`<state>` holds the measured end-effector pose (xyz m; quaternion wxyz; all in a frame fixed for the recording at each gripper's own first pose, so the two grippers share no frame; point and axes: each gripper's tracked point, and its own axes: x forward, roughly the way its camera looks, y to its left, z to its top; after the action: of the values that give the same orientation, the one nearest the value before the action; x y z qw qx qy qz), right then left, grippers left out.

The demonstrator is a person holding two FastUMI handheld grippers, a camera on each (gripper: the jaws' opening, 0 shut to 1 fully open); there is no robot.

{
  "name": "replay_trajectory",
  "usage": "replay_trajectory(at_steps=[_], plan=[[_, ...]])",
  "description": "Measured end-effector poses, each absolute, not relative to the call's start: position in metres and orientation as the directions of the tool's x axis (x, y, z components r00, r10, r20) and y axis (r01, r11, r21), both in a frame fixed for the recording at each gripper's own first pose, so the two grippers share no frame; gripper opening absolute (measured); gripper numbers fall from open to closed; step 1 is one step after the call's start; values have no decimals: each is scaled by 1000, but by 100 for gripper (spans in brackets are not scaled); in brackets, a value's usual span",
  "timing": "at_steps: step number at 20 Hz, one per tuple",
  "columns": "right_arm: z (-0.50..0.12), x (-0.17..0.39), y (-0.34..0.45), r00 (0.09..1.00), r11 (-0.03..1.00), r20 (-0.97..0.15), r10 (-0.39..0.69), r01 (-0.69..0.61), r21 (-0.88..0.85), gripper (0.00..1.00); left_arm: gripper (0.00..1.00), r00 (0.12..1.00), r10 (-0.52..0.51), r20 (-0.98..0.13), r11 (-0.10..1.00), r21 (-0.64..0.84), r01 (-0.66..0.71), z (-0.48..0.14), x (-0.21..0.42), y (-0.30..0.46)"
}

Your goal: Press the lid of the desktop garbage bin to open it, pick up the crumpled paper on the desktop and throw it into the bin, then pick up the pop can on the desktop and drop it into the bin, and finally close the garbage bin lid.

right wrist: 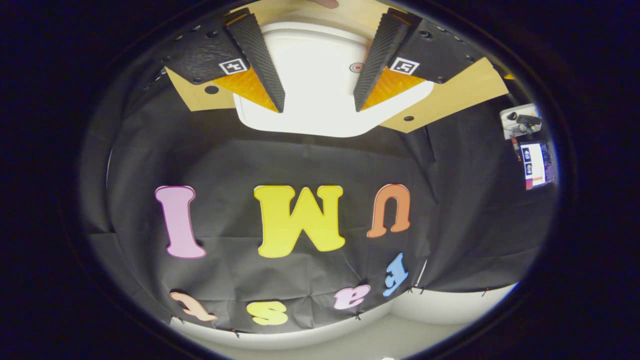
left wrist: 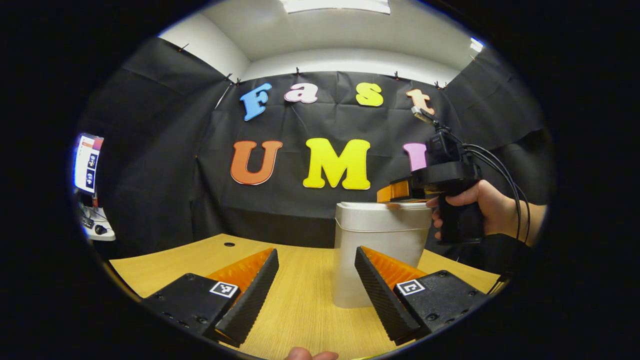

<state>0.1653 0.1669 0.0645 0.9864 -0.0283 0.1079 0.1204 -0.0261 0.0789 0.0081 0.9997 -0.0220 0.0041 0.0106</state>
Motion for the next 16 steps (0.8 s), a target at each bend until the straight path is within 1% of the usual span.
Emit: replay_trajectory(at_steps=[5,14,15,16], plan=[[63,165,166,958,973,-189,215,-227,-47,88,99,999,9,-34,999,-50,-11,-3,-26,73],[57,164,166,962,974,-174,211,-222,-44,87,99,999,11,-36,998,-58,-13,-6,-28,74],[55,165,165,959,975,-192,208,-218,-33,88,99,999,11,-35,998,-57,-13,-5,-27,74],[49,165,163,962,973,-168,214,-226,-56,87,99,999,13,-31,998,-59,-15,-4,-28,73]])
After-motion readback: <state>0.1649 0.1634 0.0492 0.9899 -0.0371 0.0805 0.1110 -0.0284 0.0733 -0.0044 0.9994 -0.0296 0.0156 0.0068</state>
